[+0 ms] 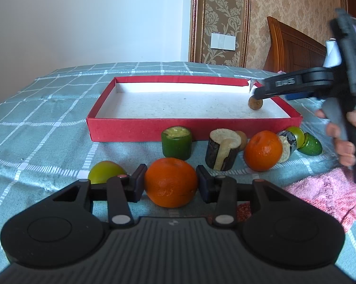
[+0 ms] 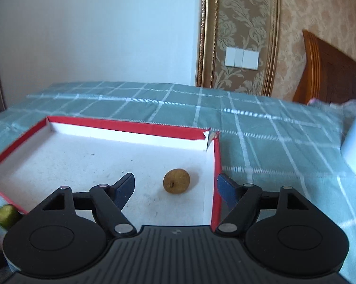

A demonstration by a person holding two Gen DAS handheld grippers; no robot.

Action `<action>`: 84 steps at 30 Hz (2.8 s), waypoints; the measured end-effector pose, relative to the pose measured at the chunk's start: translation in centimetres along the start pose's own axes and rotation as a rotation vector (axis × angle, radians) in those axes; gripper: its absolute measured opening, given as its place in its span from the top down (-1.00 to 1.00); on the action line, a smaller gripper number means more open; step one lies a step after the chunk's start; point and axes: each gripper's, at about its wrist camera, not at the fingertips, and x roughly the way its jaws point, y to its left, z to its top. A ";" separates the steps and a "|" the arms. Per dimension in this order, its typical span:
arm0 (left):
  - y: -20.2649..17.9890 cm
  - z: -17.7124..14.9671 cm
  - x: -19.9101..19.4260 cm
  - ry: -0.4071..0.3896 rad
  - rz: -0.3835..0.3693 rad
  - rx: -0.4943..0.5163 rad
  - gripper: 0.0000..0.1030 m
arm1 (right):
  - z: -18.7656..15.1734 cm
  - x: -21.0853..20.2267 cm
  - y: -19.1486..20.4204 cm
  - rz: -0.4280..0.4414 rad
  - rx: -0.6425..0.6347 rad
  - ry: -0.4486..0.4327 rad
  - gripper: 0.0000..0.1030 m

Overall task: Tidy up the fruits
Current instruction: 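Lift the orange with the left tool and carry it over the tray, then open the left tool to drop the orange in the tray, withdraw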

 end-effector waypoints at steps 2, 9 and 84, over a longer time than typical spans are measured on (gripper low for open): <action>0.0 0.0 0.0 0.000 0.000 0.000 0.22 | -0.6 -1.4 -0.9 -0.021 0.038 -0.017 -0.49; 0.0 0.0 0.0 0.000 0.000 0.000 0.22 | -3.8 -4.3 -4.4 -0.155 0.129 -0.034 -0.57; 3.6 11.4 14.7 0.156 0.117 -0.064 0.22 | -6.7 -4.2 -6.1 -0.212 0.150 0.103 -0.96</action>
